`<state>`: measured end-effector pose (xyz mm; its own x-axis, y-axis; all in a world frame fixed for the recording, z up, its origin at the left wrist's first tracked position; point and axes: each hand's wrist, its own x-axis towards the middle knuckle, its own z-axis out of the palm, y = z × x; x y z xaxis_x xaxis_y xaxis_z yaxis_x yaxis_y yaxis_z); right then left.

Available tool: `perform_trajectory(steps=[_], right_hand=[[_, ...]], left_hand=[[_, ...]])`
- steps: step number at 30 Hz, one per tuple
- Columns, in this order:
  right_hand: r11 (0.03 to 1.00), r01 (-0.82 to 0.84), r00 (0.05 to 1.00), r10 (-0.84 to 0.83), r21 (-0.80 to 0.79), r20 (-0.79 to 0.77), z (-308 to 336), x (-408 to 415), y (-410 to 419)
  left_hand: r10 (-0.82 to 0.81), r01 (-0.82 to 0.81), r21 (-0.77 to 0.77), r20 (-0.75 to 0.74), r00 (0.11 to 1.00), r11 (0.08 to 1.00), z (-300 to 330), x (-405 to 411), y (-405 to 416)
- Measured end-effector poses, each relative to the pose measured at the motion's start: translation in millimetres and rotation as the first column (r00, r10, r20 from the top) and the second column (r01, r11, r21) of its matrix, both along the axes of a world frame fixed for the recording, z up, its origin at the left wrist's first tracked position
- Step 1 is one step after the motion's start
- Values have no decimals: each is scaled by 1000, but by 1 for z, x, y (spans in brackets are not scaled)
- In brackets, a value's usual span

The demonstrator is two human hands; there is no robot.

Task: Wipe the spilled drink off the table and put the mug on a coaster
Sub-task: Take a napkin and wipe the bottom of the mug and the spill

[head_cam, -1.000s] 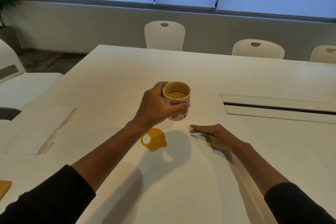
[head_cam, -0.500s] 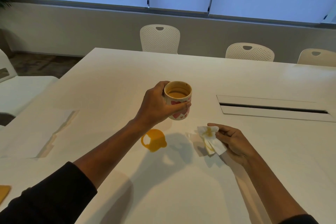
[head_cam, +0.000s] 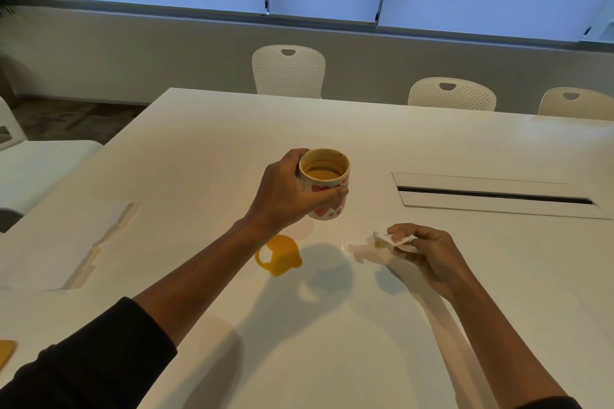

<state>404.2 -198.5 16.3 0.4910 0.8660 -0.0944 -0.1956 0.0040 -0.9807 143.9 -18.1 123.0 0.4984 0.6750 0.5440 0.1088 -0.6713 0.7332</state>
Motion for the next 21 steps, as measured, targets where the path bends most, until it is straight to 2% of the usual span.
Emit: perform_trajectory(steps=[2,4,10,14,17,21], right_hand=[[999,-12,988,19,47,-155,4,0,-1],[998,-15,977,29,68,-212,8,3,0],[990,-62,997,68,-125,45,11,15,9],[952,-6,965,86,-308,246,15,29,16],[916,24,958,94,-401,271,27,42,23],[895,79,953,62,-438,298,47,53,34]], left_hand=[[6,-6,1,-2,1000,1000,0,0,-1],[8,-8,4,1,1000,1000,0,1,-1],[17,-17,0,-6,1000,1000,-1,1,-1],[17,-17,-2,-11,1000,1000,-1,2,-1],[22,-23,-5,-13,1000,1000,-2,2,0],[29,-29,-10,-14,999,1000,-3,2,1]])
